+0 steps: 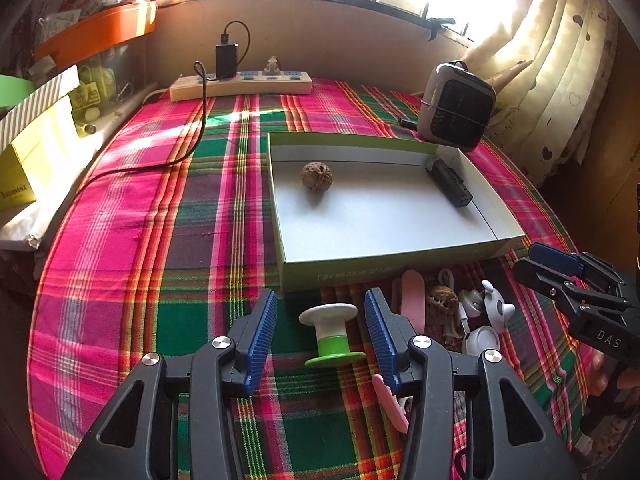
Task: Organize objects
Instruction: 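Withdraw both open tools from the box toward the remaining objects, then grasp the green-and-white spool with the left tool while the right tool grasps the panda-face toy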
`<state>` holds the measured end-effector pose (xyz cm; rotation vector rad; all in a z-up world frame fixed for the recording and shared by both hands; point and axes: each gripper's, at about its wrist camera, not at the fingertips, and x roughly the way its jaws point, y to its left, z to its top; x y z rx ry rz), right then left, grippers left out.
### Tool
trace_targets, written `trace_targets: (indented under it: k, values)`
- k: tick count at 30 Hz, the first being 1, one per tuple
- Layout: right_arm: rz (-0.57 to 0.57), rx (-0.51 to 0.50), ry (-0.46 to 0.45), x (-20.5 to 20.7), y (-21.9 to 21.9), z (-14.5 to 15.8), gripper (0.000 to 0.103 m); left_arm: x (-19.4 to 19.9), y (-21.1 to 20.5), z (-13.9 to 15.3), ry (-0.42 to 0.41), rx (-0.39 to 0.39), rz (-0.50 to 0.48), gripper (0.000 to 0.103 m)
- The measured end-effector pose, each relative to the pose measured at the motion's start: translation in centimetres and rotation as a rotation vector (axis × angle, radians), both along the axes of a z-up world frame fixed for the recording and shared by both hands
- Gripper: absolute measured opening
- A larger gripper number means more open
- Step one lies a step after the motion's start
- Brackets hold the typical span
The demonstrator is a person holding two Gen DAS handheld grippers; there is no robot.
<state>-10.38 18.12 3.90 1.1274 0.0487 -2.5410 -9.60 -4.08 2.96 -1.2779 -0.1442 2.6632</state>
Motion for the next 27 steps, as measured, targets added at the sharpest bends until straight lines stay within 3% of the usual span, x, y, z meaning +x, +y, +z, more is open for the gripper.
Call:
trace_targets:
  k: [15,27]
  values:
    - [0.047,-0.006,-0.057,1.2,-1.1,-2.0,0.054,0.6,0.4,-1.5,-0.05,0.013,-0.012,0.045]
    - [0.023,0.032,-0.068,0.9,-0.8,-2.8,0.056,0.3,0.7,-2.3,-0.068,-0.004,-0.018,0.045]
